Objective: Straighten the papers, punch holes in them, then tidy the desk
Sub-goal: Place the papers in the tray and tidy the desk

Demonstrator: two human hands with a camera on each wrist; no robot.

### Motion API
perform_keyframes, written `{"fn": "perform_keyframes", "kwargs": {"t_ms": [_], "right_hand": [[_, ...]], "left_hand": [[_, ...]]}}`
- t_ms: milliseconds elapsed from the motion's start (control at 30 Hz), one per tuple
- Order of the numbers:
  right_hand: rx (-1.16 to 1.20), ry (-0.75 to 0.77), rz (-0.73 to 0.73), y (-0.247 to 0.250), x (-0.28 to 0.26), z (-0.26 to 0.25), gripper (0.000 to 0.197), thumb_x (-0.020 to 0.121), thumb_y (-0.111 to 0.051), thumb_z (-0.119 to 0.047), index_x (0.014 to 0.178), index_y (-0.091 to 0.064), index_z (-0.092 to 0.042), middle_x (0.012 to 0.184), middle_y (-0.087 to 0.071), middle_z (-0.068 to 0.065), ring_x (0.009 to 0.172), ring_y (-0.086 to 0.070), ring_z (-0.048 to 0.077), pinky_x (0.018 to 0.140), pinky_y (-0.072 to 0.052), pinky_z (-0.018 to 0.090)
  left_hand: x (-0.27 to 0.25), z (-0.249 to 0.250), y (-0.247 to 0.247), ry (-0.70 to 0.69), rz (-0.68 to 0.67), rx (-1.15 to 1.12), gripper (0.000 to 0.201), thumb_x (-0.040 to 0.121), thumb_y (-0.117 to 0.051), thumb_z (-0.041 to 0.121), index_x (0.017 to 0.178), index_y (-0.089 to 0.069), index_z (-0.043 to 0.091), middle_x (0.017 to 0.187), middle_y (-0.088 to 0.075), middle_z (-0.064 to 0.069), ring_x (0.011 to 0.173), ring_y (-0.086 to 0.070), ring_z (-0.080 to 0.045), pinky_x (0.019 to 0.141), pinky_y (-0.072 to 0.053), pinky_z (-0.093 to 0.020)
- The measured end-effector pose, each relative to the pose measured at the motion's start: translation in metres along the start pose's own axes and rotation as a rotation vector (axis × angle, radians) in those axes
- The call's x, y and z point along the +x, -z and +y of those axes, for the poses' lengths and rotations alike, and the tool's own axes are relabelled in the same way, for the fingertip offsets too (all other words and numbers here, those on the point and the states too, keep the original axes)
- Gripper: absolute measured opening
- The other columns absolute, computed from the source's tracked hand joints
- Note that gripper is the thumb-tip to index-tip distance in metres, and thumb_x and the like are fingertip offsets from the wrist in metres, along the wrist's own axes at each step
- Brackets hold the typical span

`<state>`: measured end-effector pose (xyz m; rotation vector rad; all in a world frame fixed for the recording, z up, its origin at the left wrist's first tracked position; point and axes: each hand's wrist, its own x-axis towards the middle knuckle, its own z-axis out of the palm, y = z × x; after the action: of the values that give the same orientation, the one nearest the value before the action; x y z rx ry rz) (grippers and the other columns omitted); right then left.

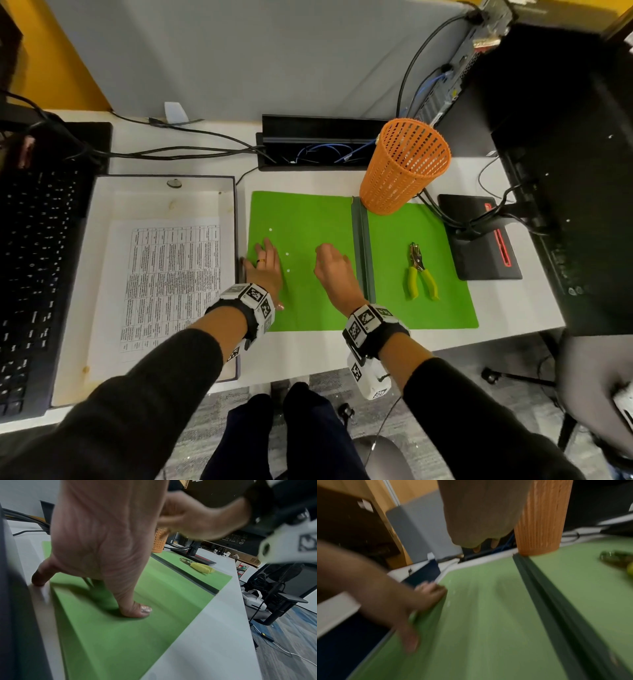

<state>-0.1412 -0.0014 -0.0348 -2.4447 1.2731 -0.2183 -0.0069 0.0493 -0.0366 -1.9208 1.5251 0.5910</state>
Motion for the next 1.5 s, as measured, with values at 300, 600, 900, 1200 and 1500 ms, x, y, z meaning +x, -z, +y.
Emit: {"fn": "perform_keyframes", "kwargs": {"t_ms": [300,600,900,1200,1500], "right_hand": [[0.104,-0.099,0.424,0.178,0.116,0.042,0.010,0.089,-0.044,-0.002,0.084,-0.046,-0.010,0.075,-0.043,0.001,0.075,-0.042,0.020,0.067,-0.034,0.035],[-0.033,-0.302,0.277,0.212,0.139,0.095,0.018,0.072,-0.059,0.005,0.077,-0.068,-0.010,0.082,-0.070,0.016,0.084,-0.064,0.032,0.085,-0.053,0.045],[-0.053,-0.376,0.255,0.217,0.141,0.098,0.010,0.084,-0.063,-0.007,0.086,-0.071,-0.004,0.083,-0.063,0.016,0.091,-0.056,0.029,0.092,-0.048,0.042],[0.089,0.059,0.344,0.154,0.126,0.035,0.011,0.086,-0.056,-0.008,0.081,-0.064,-0.002,0.084,-0.064,0.016,0.076,-0.050,0.016,0.070,-0.038,0.025],[0.170,0.076,-0.274,-0.007,0.030,-0.005,0.008,0.074,-0.072,-0.009,0.082,-0.071,-0.010,0.126,-0.060,0.010,0.115,-0.055,0.026,0.103,-0.040,0.043]], "left_hand": [[-0.003,0.000,-0.001,0.001,0.056,0.021,0.131,0.072,-0.066,0.063,0.147,0.015,-0.007,0.154,0.017,-0.027,0.144,0.003,-0.041,0.113,-0.024,-0.054],[-0.002,0.000,-0.003,0.007,0.100,-0.008,0.119,0.081,-0.061,0.056,0.147,0.013,-0.008,0.155,0.014,-0.027,0.145,0.000,-0.040,0.114,-0.024,-0.053],[0.001,-0.001,-0.005,-0.001,0.080,0.003,0.131,0.071,-0.066,0.063,0.147,0.015,-0.008,0.154,0.014,-0.028,0.145,0.000,-0.041,0.114,-0.023,-0.053],[0.001,-0.004,-0.003,-0.013,0.059,0.001,0.133,0.071,-0.066,0.064,0.146,0.018,-0.006,0.154,0.018,-0.026,0.145,0.004,-0.040,0.113,-0.022,-0.055],[-0.002,-0.007,-0.010,-0.017,0.093,-0.046,0.131,0.072,-0.066,0.064,0.147,0.017,-0.004,0.155,0.018,-0.022,0.146,0.005,-0.036,0.114,-0.020,-0.053]]}}
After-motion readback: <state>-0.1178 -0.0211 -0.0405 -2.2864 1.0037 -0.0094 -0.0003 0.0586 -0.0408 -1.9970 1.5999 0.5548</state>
